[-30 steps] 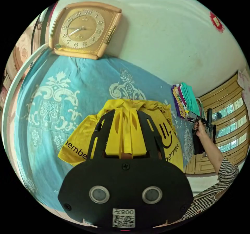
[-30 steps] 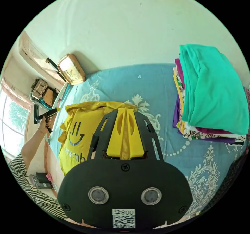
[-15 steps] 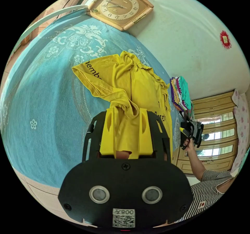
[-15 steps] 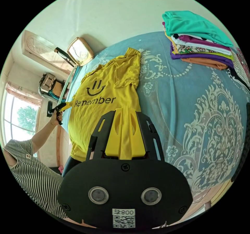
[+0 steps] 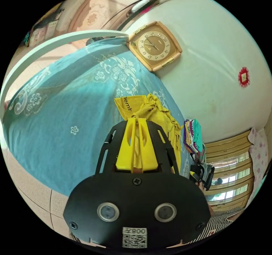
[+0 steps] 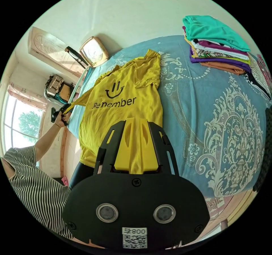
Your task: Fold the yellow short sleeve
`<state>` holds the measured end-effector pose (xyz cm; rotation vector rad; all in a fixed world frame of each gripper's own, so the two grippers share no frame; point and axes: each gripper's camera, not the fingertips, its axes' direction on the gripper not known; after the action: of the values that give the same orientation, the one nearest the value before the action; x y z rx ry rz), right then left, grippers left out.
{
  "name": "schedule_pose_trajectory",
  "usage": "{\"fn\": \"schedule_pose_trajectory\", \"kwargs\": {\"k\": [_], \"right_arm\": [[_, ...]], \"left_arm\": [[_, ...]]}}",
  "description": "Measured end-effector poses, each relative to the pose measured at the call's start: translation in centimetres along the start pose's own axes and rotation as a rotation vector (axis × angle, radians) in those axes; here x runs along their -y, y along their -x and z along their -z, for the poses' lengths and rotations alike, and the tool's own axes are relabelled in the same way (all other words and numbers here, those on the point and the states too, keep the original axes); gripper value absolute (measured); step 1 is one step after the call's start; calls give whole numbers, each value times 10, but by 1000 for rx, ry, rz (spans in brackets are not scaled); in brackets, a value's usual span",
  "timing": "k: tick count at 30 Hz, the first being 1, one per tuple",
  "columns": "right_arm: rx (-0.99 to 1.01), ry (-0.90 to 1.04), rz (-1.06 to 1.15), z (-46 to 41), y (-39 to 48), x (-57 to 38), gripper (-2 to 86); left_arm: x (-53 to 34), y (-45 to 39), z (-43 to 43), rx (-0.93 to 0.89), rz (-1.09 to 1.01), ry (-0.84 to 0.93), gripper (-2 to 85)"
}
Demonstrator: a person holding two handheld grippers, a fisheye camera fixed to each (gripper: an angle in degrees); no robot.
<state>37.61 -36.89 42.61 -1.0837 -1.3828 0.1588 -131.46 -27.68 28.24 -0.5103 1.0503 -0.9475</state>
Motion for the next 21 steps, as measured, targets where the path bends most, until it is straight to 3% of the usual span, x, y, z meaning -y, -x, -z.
{"fn": "schedule_pose_trajectory", "kwargs": {"k": [4, 8, 16, 21], "right_arm": [[-79, 26, 116, -30, 14, 57, 64], [-157, 57, 240, -61, 35, 104, 69], [-390, 174, 527, -149, 76, 153, 69], [-486, 250, 555, -187, 73, 158, 55]], "left_arm": [[14, 57, 20, 81, 129, -25, 25], [7, 93, 23, -25, 212, -96, 33], [-2, 91, -3, -177, 139, 19, 36], [1, 86, -13, -219, 104, 65, 33]]}}
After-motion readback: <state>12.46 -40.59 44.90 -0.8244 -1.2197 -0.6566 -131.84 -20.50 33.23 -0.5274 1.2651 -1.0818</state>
